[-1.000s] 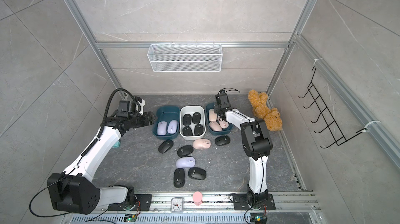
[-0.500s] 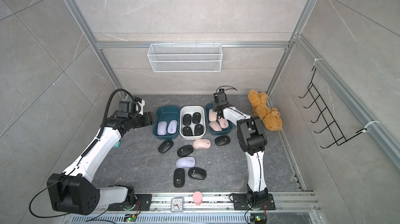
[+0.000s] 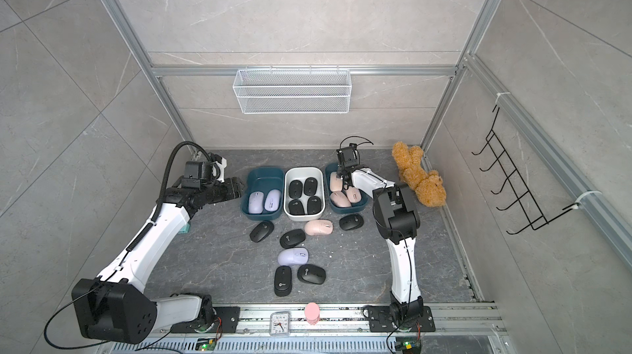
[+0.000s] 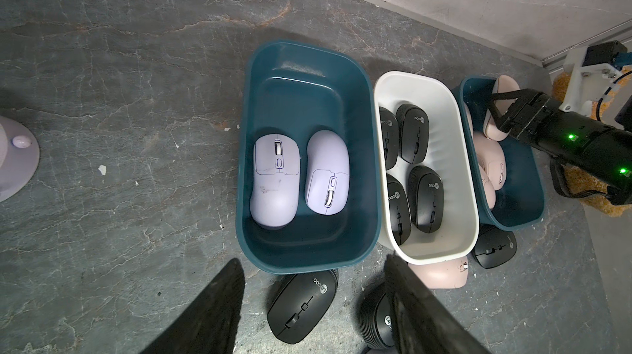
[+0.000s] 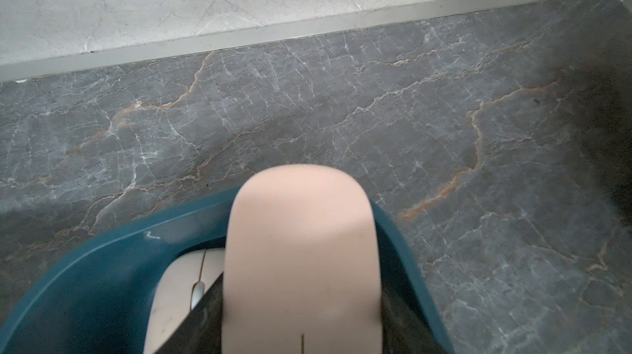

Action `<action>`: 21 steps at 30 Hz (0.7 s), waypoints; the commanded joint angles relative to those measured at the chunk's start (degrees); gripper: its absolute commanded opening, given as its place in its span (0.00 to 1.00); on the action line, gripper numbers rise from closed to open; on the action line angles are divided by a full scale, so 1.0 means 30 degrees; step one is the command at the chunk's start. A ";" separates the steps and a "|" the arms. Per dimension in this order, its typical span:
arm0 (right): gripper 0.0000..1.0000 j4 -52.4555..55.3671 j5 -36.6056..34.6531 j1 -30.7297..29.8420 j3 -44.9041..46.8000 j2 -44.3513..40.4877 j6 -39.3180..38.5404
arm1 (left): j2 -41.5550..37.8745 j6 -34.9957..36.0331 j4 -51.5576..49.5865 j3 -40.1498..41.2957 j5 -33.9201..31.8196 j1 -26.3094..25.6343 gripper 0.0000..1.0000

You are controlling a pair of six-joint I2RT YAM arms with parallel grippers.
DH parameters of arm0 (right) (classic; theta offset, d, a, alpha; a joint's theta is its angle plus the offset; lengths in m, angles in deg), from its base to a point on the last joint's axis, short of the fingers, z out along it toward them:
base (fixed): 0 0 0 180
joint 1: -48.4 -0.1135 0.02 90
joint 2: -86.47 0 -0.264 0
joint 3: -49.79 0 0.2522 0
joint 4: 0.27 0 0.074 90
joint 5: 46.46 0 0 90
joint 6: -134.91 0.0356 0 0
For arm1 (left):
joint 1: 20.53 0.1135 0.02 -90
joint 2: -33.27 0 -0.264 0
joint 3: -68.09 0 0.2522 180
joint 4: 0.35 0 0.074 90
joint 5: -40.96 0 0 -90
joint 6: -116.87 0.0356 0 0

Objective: Place the mice by color into the storage box
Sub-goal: Place the mouse in the storage box.

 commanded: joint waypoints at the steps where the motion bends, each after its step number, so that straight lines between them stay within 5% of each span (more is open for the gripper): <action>1: 0.52 0.0893 -0.0270 0.0048 0.0518 0.0224 0.0763 | -0.0611 -0.0063 0.0569 -0.0008 0.0365 0.0170 0.67; 21: 0.54 0.1642 -0.0596 -0.0240 0.0856 -0.0011 0.1252 | -0.0841 -0.0223 0.0661 0.0138 0.0497 0.0347 0.67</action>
